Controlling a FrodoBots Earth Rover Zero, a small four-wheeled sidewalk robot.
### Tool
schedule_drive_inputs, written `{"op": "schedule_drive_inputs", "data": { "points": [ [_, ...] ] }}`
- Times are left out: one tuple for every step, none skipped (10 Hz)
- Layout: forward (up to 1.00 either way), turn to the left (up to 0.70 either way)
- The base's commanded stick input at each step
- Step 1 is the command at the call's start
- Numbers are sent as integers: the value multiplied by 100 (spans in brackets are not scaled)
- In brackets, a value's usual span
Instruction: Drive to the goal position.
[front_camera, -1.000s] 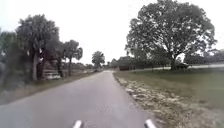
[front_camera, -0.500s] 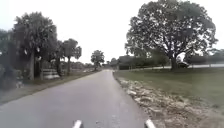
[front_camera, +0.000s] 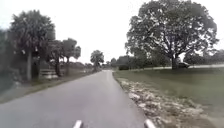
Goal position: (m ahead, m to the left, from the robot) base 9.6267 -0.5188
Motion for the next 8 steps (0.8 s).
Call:
{"op": "schedule_drive_inputs", "data": {
  "points": [
    [82, 33],
    [82, 33],
    [82, 33],
    [82, 33],
    [82, 33],
    [82, 11],
    [81, 0],
    [81, 0]
  ]
}}
